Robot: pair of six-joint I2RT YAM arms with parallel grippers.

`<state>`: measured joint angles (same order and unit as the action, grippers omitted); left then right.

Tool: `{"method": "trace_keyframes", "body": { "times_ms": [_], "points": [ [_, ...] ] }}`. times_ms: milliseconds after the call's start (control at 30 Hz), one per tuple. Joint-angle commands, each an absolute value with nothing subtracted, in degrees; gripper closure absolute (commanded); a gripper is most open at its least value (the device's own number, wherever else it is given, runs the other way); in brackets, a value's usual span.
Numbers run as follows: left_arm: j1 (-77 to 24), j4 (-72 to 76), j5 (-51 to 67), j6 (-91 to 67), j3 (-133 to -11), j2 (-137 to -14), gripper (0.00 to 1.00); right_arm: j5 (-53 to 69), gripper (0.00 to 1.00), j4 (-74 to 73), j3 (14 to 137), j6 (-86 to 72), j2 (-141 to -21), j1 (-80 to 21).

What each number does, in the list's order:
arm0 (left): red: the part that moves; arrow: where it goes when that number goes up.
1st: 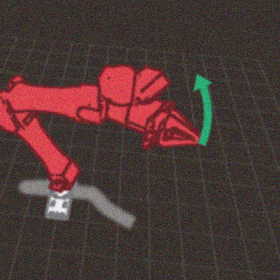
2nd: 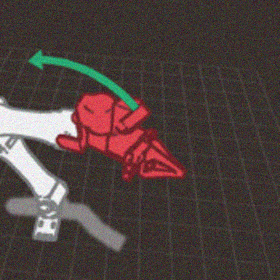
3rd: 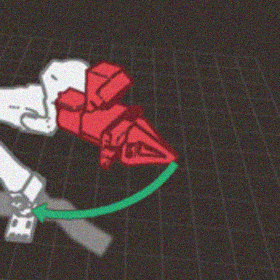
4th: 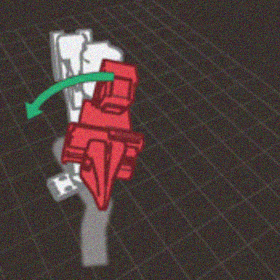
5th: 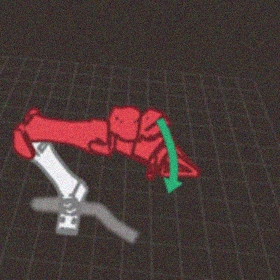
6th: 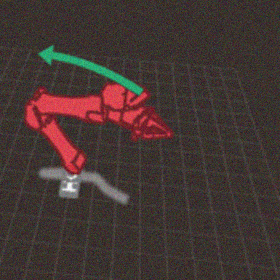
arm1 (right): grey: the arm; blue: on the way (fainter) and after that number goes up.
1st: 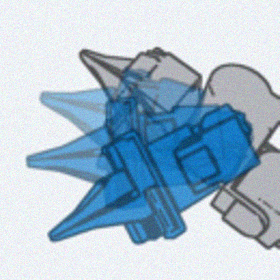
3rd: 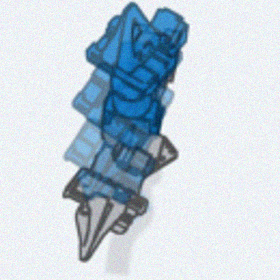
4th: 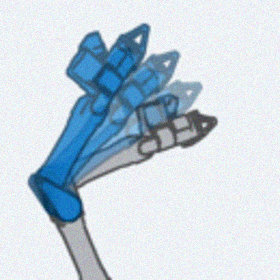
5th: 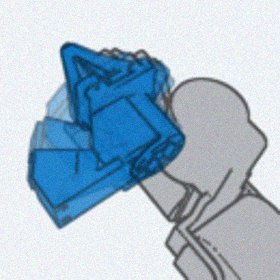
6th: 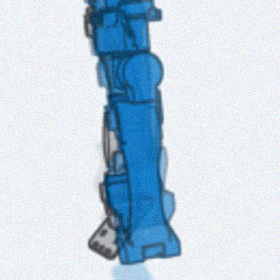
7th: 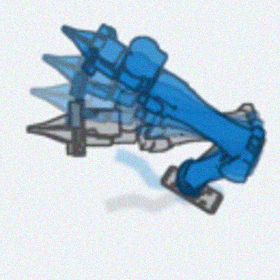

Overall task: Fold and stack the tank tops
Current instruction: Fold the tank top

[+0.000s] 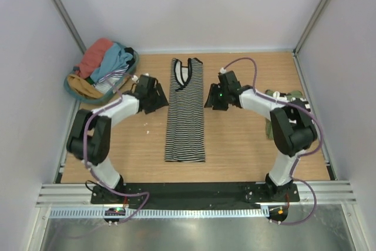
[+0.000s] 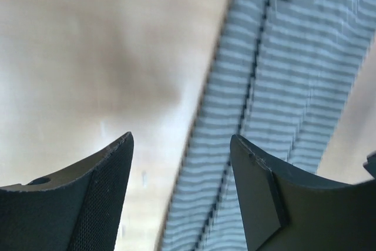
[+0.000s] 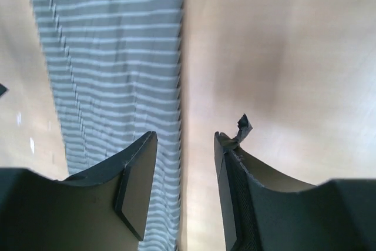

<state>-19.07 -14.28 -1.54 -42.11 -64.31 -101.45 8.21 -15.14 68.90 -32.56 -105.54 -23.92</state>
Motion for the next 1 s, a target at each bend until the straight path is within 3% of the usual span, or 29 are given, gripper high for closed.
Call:
{"method": "trace_keyframes", "body": {
  "times_ms": [0,133,400,700,733,767,867,967],
  "points": [
    [-24.0,-14.3,-5.3,-43.5,-55.0,-91.0,0.32,6.9,0.5,-15.5,61.4,-32.6,-96.4,-27.7],
    [-28.9,-14.7,-6.1,-46.1,-42.0,-82.9,0.32,7.1,0.49,-14.3,51.7,-33.3,-92.0,-32.6],
    [-31.7,-14.0,-4.4,-50.1,-29.6,-73.1,0.33,7.2,0.51,-11.4,49.3,-35.2,-94.5,-36.6],
    [-33.0,-10.6,-2.8,-51.4,-25.9,-74.8,0.34,5.2,0.71,-13.2,56.0,-33.2,-100.1,-36.6],
    [-33.0,-9.4,-2.4,-51.8,-25.8,-75.1,0.34,4.3,0.74,-13.6,57.8,-33.1,-100.8,-36.5],
    [-33.0,-9.1,-2.0,-51.9,-25.8,-75.6,0.34,3.7,0.85,-14.0,58.6,-33.0,-101.4,-36.6],
    [-33.0,-8.8,-0.9,-52.3,-25.7,-75.7,0.34,0.8,0.99,-16.3,61.0,-32.3,-103.1,-36.0],
    [-33.3,-8.4,-0.2,-53.1,-25.1,-75.8,0.34,-1.7,0.99,-16.4,62.0,-31.9,-104.3,-35.5]
  ]
}}
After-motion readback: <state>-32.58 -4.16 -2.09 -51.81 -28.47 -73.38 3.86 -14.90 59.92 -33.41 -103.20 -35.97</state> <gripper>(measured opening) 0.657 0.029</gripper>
